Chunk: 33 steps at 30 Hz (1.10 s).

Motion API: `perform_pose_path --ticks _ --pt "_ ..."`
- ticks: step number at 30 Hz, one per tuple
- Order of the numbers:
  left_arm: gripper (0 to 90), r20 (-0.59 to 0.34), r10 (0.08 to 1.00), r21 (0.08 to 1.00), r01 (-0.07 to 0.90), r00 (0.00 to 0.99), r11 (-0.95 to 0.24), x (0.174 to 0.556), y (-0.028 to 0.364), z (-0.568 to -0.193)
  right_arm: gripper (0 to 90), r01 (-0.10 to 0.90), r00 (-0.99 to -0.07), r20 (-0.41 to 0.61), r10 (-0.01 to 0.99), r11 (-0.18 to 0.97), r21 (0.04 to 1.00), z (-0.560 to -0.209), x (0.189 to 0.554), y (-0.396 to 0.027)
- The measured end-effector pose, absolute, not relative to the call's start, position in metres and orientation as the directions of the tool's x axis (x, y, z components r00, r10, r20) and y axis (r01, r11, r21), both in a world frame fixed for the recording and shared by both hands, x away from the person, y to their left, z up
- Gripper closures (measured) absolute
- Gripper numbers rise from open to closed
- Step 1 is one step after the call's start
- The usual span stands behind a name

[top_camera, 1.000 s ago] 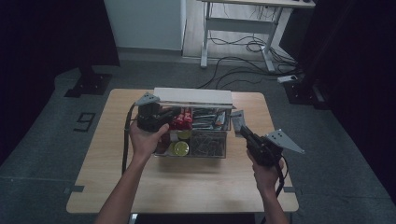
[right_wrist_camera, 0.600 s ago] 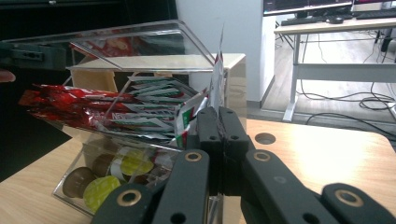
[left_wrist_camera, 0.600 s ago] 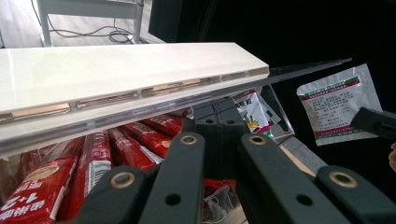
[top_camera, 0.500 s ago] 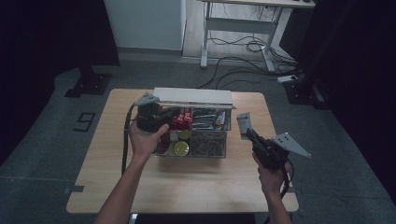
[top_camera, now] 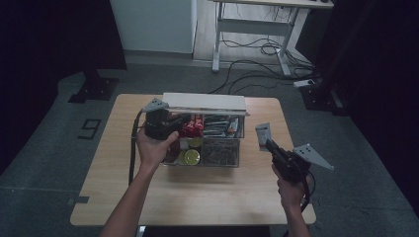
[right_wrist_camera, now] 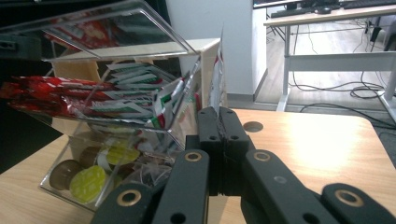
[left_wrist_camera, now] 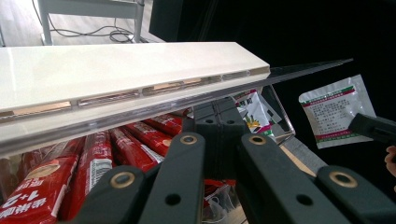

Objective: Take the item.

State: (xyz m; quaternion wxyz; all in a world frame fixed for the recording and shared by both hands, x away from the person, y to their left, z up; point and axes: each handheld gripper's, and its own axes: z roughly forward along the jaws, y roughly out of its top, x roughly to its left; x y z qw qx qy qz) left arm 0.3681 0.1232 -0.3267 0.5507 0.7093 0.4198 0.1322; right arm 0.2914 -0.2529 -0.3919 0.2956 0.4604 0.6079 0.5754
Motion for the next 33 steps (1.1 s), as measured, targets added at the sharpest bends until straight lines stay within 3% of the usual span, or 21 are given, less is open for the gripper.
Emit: perform_pose_path --ticks 33 --pt "90.0 -0.268 0.744 0.893 0.448 0.612 -0.047 0.368 0.122 -0.326 88.8 0.322 -0.329 0.216 0.919 -0.105 0.941 -0.441 0.295 -0.279"
